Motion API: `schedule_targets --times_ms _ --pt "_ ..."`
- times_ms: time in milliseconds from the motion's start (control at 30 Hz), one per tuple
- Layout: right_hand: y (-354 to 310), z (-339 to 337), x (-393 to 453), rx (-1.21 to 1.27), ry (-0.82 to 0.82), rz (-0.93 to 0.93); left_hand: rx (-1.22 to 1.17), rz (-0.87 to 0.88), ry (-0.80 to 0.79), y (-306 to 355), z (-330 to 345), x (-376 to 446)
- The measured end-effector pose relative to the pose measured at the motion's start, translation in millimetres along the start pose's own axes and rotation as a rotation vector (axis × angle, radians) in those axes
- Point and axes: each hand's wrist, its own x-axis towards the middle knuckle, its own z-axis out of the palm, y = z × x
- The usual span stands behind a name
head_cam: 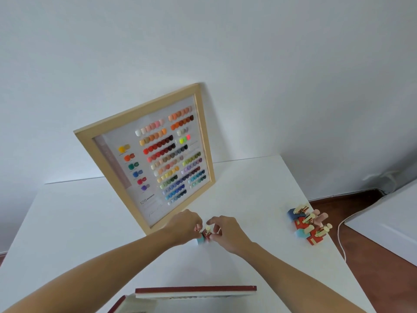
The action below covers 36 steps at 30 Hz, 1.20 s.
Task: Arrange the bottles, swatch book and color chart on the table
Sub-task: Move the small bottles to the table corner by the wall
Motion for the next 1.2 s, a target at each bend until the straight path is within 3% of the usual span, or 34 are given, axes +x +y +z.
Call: schedule_targets --times_ms 233,533,933,1200 --pt "-6 6 5 0.008 0.031 -0.013 -0.017 -0.024 0.004 2 -5 -4" --pt "29 -25 -28 0.049 0.134 -0.004 -0.017 0.066 -0.013 29 -31 9" --pt "130 -94 -122 0.107 0.355 0.224 -0.024 0.297 -0.102 167 -18 65" --pt "185 -122 -164 0.084 0.494 0.329 0.008 0.330 -0.170 244 20 94"
